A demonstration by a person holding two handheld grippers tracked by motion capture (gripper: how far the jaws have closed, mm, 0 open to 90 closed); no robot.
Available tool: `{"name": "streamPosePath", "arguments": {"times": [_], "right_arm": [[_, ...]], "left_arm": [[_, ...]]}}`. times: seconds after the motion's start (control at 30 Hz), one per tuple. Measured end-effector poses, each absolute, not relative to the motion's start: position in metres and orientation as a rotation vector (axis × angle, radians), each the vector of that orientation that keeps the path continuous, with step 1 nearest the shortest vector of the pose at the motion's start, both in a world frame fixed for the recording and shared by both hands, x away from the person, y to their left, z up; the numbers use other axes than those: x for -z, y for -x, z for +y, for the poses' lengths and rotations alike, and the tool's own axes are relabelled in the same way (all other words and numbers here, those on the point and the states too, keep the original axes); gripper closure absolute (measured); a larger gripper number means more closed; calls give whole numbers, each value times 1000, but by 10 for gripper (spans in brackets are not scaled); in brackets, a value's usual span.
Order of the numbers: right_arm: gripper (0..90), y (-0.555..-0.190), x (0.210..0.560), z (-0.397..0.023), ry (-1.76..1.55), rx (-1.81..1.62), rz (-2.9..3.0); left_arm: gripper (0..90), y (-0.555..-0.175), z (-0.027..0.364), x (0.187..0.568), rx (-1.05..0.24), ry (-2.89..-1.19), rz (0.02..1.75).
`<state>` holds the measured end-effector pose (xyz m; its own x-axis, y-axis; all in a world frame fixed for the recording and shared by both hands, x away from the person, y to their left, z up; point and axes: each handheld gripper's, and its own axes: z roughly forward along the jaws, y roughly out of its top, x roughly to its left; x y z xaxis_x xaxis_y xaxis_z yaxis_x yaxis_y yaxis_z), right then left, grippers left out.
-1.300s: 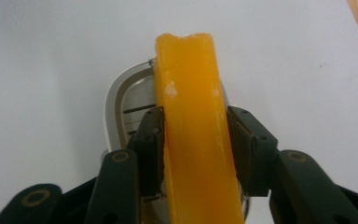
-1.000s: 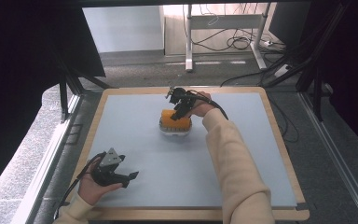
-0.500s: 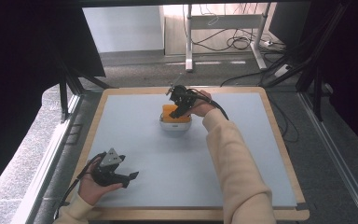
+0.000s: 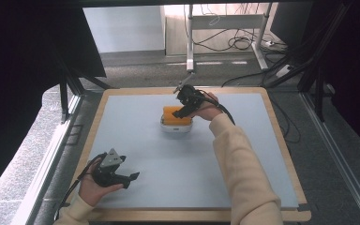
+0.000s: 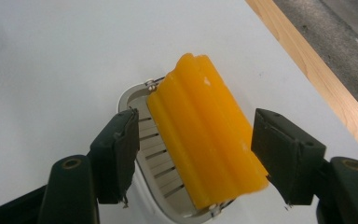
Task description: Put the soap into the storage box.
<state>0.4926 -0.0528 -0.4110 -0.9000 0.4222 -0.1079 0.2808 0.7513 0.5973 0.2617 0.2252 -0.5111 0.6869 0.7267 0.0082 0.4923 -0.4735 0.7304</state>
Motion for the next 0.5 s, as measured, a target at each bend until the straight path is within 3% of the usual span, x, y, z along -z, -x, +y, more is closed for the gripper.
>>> {"name": "streamPosePath", "arguments": {"times": [0.5], "right_arm": [[284, -446, 424, -99, -699, -990, 2603]], "left_arm": [[177, -262, 224, 511, -420, -2174, 936]]}}
